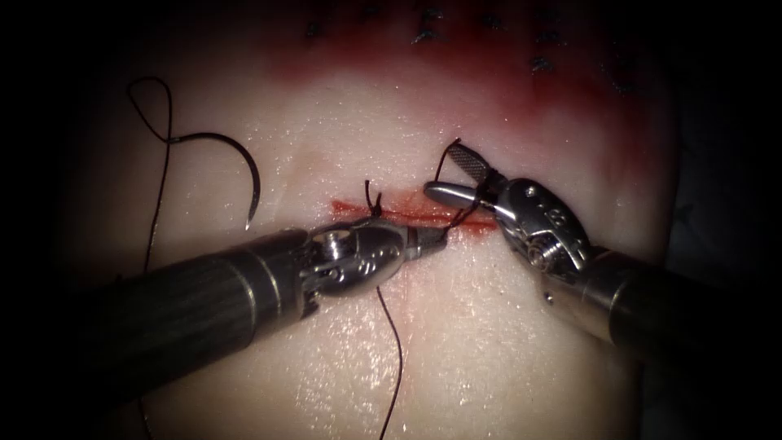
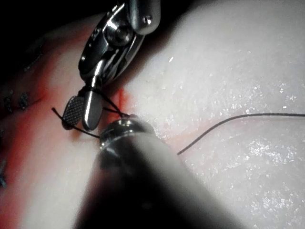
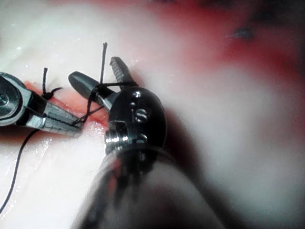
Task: Wound Closure
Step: Grab suture tail with right grips
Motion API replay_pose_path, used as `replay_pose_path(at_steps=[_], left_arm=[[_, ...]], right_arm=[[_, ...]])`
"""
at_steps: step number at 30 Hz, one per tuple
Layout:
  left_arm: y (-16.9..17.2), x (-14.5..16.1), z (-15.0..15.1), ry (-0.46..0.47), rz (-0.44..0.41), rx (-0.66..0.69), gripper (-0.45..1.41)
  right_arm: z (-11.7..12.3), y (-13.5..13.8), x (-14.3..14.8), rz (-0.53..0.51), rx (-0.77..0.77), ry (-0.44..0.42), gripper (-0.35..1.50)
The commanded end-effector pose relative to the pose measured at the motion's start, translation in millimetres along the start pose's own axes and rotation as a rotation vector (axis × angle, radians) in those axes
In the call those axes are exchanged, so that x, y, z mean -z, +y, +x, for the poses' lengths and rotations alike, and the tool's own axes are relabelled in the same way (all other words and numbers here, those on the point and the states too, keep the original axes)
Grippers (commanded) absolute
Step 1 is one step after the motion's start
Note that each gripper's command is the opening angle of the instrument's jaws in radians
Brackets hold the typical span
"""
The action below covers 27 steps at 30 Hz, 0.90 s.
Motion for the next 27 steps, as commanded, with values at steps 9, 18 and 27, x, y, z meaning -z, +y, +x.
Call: replay_pose_path(at_steps=[9, 18, 27], left_arm=[[-0.9, -0.5, 0.4, 0.004, -0.005, 0.004, -0.35], [-1.4, 0.6, 0.3, 0.012, -0.002, 0.014, -0.35], [-3.0, 1.9, 0.4, 0.016, 0.017, 0.031, -0.35]], right_arm=[[0.2, -1.0, -2.6, 0.027, -0.010, 0.012, 0.02], [-0.3, -2.2, -1.4, -0.020, 0.134, 0.050, -0.35], [-1.2, -6.0, 0.1, 0.019, 0.264, -0.006, -0.35]])
